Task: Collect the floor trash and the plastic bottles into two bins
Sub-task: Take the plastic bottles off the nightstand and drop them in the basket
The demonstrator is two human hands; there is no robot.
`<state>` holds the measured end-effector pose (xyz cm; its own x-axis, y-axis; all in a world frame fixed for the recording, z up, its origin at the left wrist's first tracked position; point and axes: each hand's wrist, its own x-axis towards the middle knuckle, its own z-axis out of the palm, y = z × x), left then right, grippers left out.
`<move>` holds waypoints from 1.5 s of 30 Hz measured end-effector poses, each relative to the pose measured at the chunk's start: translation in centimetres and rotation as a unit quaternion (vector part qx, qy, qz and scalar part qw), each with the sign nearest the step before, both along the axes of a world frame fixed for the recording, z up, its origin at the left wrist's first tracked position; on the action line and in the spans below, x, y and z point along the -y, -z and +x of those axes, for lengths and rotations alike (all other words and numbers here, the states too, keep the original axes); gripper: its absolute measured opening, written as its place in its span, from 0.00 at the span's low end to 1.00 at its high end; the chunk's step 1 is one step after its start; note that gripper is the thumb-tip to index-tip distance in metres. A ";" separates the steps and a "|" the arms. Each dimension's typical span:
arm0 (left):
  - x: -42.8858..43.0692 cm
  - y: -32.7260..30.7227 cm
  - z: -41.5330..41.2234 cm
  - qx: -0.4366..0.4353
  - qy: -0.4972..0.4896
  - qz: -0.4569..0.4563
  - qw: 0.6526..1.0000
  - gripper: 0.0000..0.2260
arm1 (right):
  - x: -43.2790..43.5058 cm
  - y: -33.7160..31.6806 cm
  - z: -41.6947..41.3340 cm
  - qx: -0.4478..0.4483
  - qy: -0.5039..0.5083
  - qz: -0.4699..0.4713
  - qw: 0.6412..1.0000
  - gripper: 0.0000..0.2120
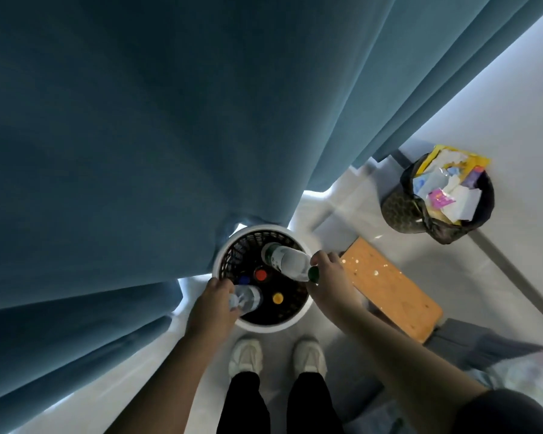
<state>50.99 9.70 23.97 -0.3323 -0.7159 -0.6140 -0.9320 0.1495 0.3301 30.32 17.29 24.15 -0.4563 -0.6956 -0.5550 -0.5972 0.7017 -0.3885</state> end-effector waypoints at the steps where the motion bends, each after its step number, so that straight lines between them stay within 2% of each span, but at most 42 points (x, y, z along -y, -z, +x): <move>1: -0.1 1.1 0.0 0.003 0.004 0.003 1.000 0.11 | 0.1 1.0 -0.1 0.007 0.003 -0.002 1.000 0.17; 11: -0.3 9.0 -1.2 0.018 0.042 0.017 0.999 0.11 | 0.8 9.0 0.1 0.044 0.036 -0.038 0.998 0.13; 21: -0.6 13.1 -0.8 0.035 0.056 0.035 0.997 0.13 | 0.8 13.8 0.3 0.046 0.059 -0.028 0.997 0.11; 26: -0.6 14.2 -0.7 0.048 0.064 0.042 0.996 0.16 | 0.4 14.7 0.4 0.036 0.045 -0.019 0.998 0.12; 28: -0.7 14.0 -0.7 0.046 0.067 0.042 0.996 0.18 | 0.3 14.6 0.4 0.031 0.040 -0.010 0.999 0.16; 32: -0.6 12.6 -0.4 0.037 0.074 0.031 0.996 0.18 | 0.1 13.5 0.3 0.014 0.017 0.022 1.000 0.25; 37: -0.3 8.1 0.0 0.031 0.081 0.019 0.996 0.16 | -0.7 8.9 0.3 -0.006 -0.029 0.051 0.998 0.27; 45: -0.8 -7.0 0.8 0.030 0.079 -0.016 0.996 0.17 | -2.1 -6.1 1.5 -0.035 -0.154 0.046 0.986 0.32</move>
